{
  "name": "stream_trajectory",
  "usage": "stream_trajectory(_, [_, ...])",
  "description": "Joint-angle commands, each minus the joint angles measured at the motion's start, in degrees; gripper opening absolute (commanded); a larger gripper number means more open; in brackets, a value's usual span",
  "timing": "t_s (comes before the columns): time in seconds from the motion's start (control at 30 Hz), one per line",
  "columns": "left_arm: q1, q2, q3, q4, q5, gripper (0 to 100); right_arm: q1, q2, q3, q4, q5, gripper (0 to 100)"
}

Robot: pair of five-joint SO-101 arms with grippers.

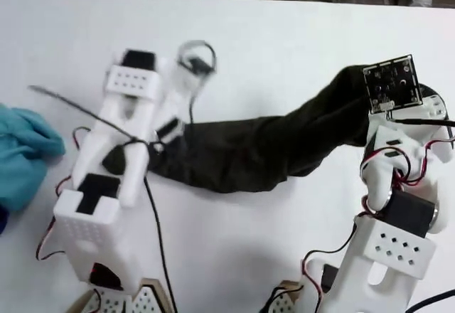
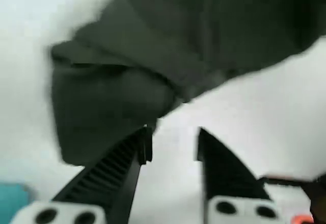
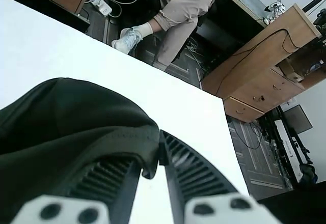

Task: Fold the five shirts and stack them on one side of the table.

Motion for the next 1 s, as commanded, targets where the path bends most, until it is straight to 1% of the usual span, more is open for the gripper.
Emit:
stream_trajectory(0.0, [2.81,-4.57,4.62,-1.49,-1.05,30,-0.04,-1.1,-0.53,-1.54,-0.35,2.0])
stream_trajectory(0.13, [5.54,-8.18,12.7,-8.7,0.09,30,-0.04,-1.1,-0.53,-1.54,-0.35,2.0])
stream_trajectory(0.2, [6.86,-9.85,18.24,-14.95,1.14,30,-0.04,-1.1,-0.53,-1.54,-0.35,2.0])
stream_trajectory(0.37, [7.91,-11.16,30.64,-33.93,8.18,30,-0.04,-1.1,-0.53,-1.54,-0.35,2.0])
stream_trajectory(0.47, [6.95,-10.73,33.89,-41.32,10.55,30,-0.04,-1.1,-0.53,-1.54,-0.26,2.0])
stream_trajectory(0.53, [6.15,-10.64,33.63,-42.46,11.08,30,-0.04,-1.1,-0.53,-1.54,-0.26,2.0])
stream_trajectory(0.6, [5.01,-10.37,31.25,-42.46,11.08,24,-0.04,-1.1,-0.53,-1.54,-0.26,2.0])
stream_trajectory(0.67, [2.99,-10.37,28.79,-42.73,11.34,13,-0.04,-1.1,-0.53,-1.36,-0.26,2.0])
stream_trajectory(0.73, [0.88,-10.37,25.8,-42.81,13.19,1,-0.04,-1.1,-0.44,-1.19,-0.26,2.0])
stream_trajectory(0.8, [-0.53,-10.37,23.16,-42.46,13.45,4,-0.04,-1.1,0.26,-1.27,-0.26,2.0])
stream_trajectory(0.83, [-1.05,-10.37,22.11,-42.29,13.45,2,-0.13,-1.19,0.88,-1.36,-0.35,2.0])
stream_trajectory(0.87, [-1.49,-10.73,20.88,-41.49,13.45,2,-0.31,-1.19,1.76,-1.45,-0.35,2.0])
stream_trajectory(0.97, [-2.37,-10.81,14.99,-36.13,13.8,2,-0.4,-1.19,4.75,-1.54,-0.79,2.0])
